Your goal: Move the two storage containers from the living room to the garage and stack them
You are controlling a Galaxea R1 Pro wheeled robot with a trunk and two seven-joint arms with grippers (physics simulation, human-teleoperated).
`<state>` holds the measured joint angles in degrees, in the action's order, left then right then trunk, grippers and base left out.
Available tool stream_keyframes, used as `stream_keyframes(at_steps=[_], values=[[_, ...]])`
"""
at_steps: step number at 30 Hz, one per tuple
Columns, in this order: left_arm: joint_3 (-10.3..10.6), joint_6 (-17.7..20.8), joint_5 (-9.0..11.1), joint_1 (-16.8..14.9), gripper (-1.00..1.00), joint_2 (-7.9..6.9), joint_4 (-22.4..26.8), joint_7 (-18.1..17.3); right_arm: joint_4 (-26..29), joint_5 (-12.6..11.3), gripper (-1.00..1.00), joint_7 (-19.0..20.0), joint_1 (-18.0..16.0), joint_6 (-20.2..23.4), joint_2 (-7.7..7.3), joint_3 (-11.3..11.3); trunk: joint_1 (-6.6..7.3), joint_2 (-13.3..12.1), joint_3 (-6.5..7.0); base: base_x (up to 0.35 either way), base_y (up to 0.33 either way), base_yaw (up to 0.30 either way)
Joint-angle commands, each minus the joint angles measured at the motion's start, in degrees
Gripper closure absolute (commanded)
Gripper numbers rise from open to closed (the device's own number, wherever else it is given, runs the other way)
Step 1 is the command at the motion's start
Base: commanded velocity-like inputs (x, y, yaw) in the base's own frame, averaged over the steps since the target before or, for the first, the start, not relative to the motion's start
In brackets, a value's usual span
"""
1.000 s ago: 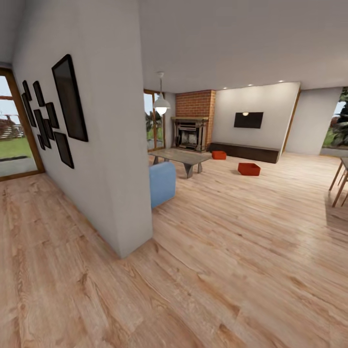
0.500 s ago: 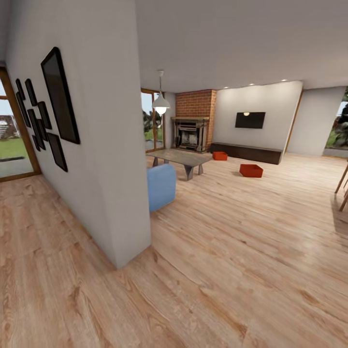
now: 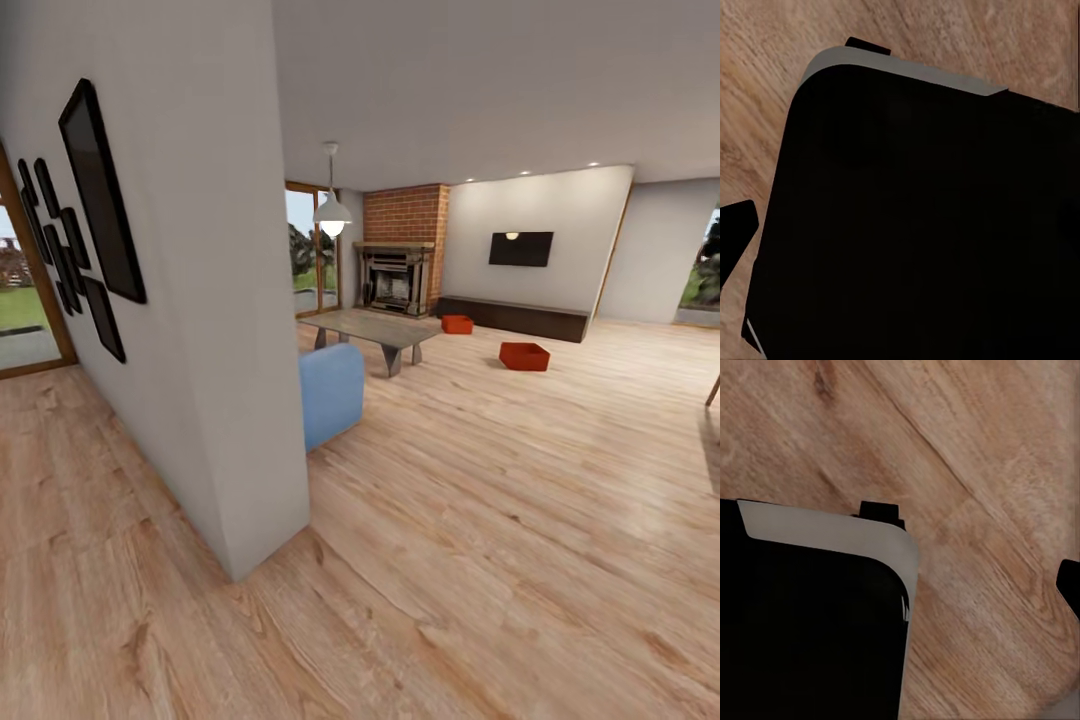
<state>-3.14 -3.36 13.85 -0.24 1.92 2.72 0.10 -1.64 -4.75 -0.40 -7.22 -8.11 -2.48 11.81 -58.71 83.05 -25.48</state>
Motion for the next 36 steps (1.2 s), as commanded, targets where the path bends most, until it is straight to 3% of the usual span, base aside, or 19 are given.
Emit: stream_keyframes(at_steps=[1,28,36], values=[[-0.29,-0.15,0.07,-0.02,-1.00,0.02,-0.01,0.01,-0.18,-0.51,-1.00,-0.04,-0.07,-0.39,0.02,0.45,-0.02,0.03,-0.06,0.202,0.000,0.000],[-0.37,-0.24,0.48,-0.02,-1.00,0.02,0.09,-0.36,-0.20,-1.23,-1.00,0.66,-0.07,-0.36,-0.07,-0.21,-0.02,0.03,0.69,0.012,0.000,-0.248],[-0.13,-0.16,0.07,-0.02,-1.00,0.02,0.09,-0.36,-0.19,-1.23,-1.00,0.66,-0.07,-0.33,0.02,-0.21,-0.02,0.03,0.83,0.214,0.000,-0.294]])
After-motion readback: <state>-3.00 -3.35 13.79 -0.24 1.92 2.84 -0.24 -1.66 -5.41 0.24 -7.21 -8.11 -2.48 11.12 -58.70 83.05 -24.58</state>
